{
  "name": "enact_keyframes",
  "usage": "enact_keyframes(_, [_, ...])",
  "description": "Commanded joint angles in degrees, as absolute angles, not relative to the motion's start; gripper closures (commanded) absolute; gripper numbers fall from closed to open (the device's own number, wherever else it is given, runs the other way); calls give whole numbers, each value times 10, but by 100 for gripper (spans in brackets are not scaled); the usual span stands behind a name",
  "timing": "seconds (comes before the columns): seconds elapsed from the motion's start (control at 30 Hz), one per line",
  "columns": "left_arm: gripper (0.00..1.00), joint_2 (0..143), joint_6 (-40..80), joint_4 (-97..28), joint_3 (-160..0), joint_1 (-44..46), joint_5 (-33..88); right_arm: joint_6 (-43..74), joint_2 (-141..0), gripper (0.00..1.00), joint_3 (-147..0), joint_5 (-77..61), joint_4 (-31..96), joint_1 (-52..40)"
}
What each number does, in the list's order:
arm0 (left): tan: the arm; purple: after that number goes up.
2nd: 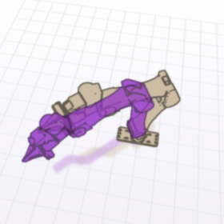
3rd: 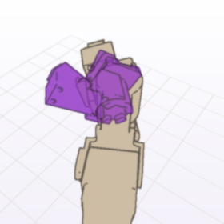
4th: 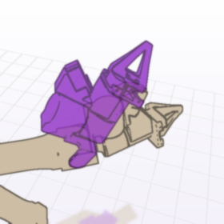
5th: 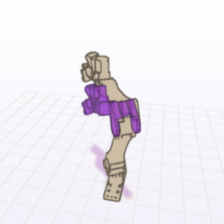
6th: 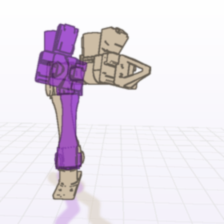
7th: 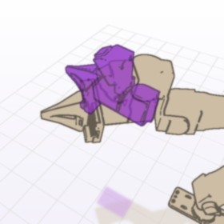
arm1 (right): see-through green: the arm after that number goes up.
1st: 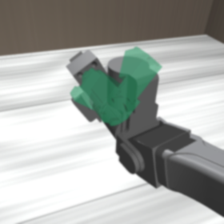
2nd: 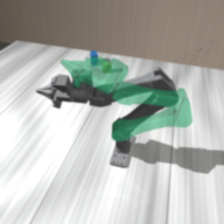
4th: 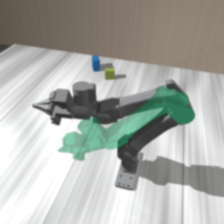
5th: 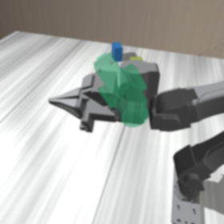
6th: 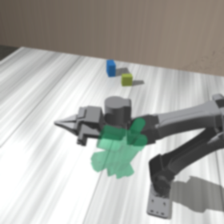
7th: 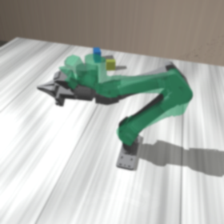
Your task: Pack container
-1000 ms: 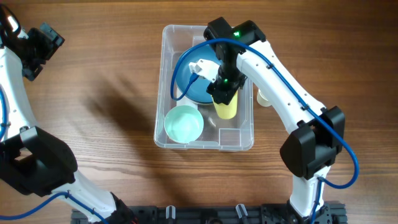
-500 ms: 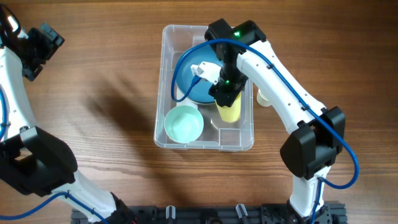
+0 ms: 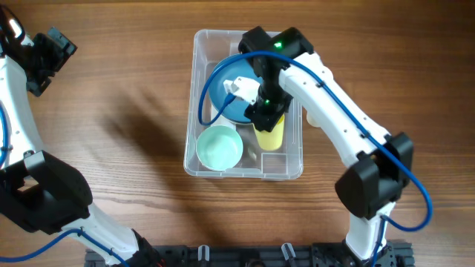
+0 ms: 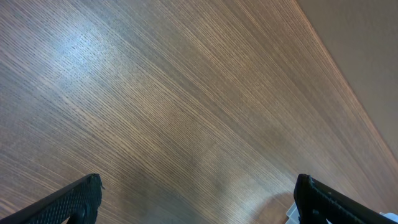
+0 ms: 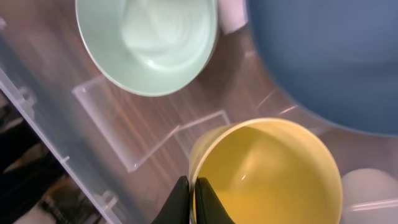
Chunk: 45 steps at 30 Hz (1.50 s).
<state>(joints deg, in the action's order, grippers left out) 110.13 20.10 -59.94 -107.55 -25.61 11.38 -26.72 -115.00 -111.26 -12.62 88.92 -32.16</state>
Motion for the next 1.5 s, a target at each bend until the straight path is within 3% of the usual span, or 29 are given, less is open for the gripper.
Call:
enact_keyframes(0.0, [0,1085,206,-598,-1087,-257,112,-223,-1087,96,-1126,-133,857,-315])
enact_keyframes(0.23, [0,1085,206,-598,-1087,-257,112,-138,-1016,96,-1126,-95,802,-240])
enact_keyframes(0.5, [0,1085,206,-598,-1087,-257,112,-76,-1001,96,-1126,102,792,-106])
enact_keyframes(0.63, [0,1085,206,-598,-1087,-257,112,-58,-1001,96,-1124,136,775,-56])
enact_keyframes(0.97, [0,1085,206,-598,-1087,-257,112,-61,-1036,96,-1072,128,726,36])
enact_keyframes(1.47, [0,1085,206,-598,-1087,-257,112,-107,-1062,96,-960,55,554,48])
